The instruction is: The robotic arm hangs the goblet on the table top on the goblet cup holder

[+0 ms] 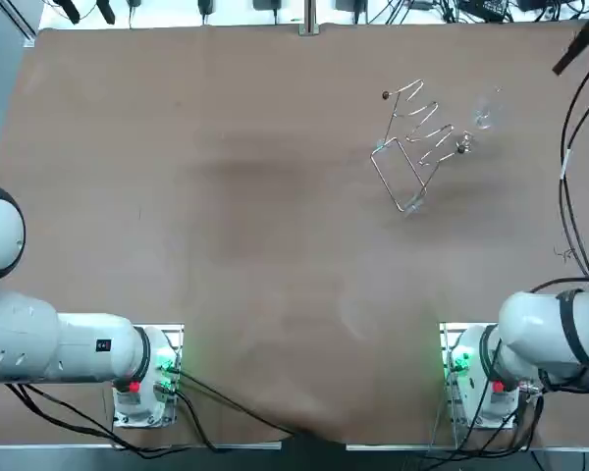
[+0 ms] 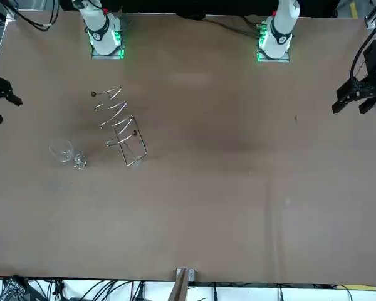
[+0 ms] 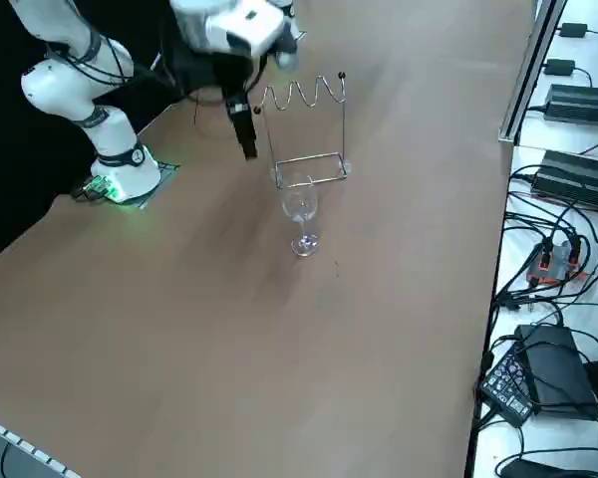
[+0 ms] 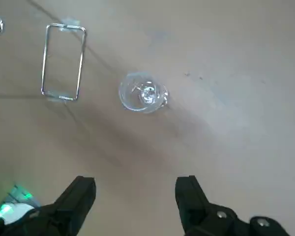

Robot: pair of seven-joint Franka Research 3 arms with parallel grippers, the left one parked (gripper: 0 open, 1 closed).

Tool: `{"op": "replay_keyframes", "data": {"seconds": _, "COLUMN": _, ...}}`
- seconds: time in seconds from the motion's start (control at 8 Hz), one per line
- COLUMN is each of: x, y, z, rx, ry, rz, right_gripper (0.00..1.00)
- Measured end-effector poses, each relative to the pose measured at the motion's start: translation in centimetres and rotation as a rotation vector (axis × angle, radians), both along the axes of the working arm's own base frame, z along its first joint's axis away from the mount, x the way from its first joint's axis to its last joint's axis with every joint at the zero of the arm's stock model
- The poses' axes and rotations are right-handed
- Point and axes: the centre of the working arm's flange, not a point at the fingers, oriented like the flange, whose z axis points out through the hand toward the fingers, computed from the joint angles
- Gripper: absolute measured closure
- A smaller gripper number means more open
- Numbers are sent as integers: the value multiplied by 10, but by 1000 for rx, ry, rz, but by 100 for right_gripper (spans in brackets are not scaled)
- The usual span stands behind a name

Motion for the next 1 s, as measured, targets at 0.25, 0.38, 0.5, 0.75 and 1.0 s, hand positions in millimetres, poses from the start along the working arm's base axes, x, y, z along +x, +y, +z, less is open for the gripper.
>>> {"op": "replay_keyframes", "data": {"seconds": 0.25, "x": 4, "y": -34, "z": -44, "rx": 135, "ry": -72, "rz": 179, "right_gripper": 0}}
{"op": "replay_keyframes", "data": {"seconds": 0.38, "x": 7, "y": -54, "z": -72, "rx": 202, "ry": -120, "rz": 271, "right_gripper": 0}}
{"op": "replay_keyframes", "data": {"seconds": 0.5, "x": 10, "y": -71, "z": -101, "rx": 252, "ry": -163, "rz": 356, "right_gripper": 0}}
{"op": "replay_keyframes", "data": {"seconds": 0.75, "x": 21, "y": -89, "z": -154, "rx": 318, "ry": -241, "rz": 473, "right_gripper": 0}}
{"op": "replay_keyframes", "data": {"seconds": 1.0, "x": 34, "y": -94, "z": -206, "rx": 386, "ry": -336, "rz": 567, "right_gripper": 0}}
